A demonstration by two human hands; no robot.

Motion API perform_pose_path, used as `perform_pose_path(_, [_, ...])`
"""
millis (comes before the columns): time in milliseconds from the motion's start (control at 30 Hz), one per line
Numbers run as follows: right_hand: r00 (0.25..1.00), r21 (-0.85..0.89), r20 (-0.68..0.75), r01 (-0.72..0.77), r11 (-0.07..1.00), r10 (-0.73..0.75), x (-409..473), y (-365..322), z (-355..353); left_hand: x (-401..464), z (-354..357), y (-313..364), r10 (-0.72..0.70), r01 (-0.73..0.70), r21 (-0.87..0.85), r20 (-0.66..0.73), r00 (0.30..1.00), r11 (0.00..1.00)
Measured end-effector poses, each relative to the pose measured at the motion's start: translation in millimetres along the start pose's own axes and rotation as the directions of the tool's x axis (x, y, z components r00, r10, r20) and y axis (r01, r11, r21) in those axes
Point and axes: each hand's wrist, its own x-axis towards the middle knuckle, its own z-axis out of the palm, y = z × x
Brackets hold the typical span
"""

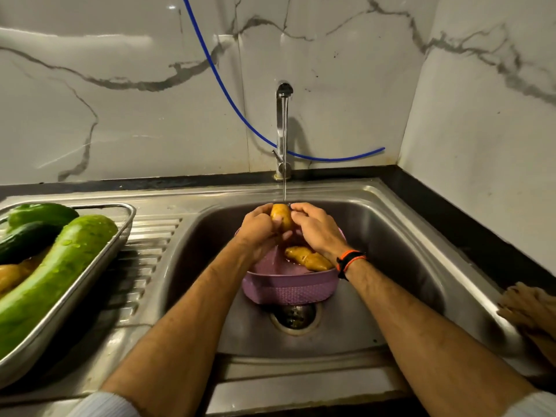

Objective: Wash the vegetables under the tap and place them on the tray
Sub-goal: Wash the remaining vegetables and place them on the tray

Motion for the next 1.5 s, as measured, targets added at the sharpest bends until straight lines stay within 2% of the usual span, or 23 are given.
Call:
perform_pose_path(200, [0.997, 0.003, 0.048, 0.052, 0.999, -0.052, 3, 1, 14, 2, 7, -1, -0.009, 0.011, -0.090, 0.018, 1.000, 0.996])
perform_pose_path(333, [0.999, 0.027, 0.022, 0.027, 0.999, -0.028, 7, 0, 15, 6, 9, -4, 0.003, -0.002, -0.102, 0.009, 1.000, 0.995])
perform_pose_path(467, [1.000, 0.011, 0.020, -0.018, 1.000, 0.017, 24, -10, 11, 7, 9, -8, 0.004, 0.003, -0.104, 0.063, 0.998, 0.995])
perform_pose_path(567, [0.999, 0.098, -0.023, -0.027, 0.995, 0.030, 32, -9, 21, 9, 11, -11, 0.044, -0.039, -0.134, 0.037, 0.998, 0.990])
perform_pose_path(700, [0.991, 0.144, -0.125, 0.065, 0.987, -0.047, 30, -10, 39, 14, 12, -11, 0.108, -0.118, -0.210, -0.059, 0.992, 0.971])
perform_pose_path(767, [0.983, 0.154, -0.174, 0.087, 0.984, -0.060, 36, -12, 40, 15, 13, -12, 0.115, -0.125, -0.230, -0.056, 0.992, 0.965])
perform_pose_path(833, [0.987, 0.176, -0.157, 0.064, 0.982, -0.037, 43, -10, 36, 13, 13, -12, 0.110, -0.113, -0.241, -0.028, 0.994, 0.964])
perform_pose_path(933, [0.993, 0.238, -0.117, 0.027, 0.971, 0.001, 47, -5, 30, 12, 13, -12, 0.104, -0.096, -0.222, 0.024, 0.994, 0.970])
perform_pose_path(1100, [0.987, 0.189, -0.142, 0.099, 0.977, -0.072, 31, -6, 45, 16, 14, -17, 0.133, -0.149, -0.190, -0.094, 0.987, 0.970])
perform_pose_path(1267, [0.995, 0.255, -0.092, -0.024, 0.967, 0.049, 44, -9, 34, 10, 6, -13, 0.072, -0.067, -0.188, 0.019, 0.997, 0.980])
perform_pose_path(1433, [0.991, 0.248, -0.127, 0.070, 0.966, -0.040, 37, -10, 45, 17, 12, -11, 0.128, -0.148, -0.209, -0.109, 0.986, 0.967])
perform_pose_path(1500, [0.990, 0.245, -0.140, 0.059, 0.968, -0.025, 35, -6, 44, 15, 10, -12, 0.125, -0.137, -0.199, -0.073, 0.989, 0.970])
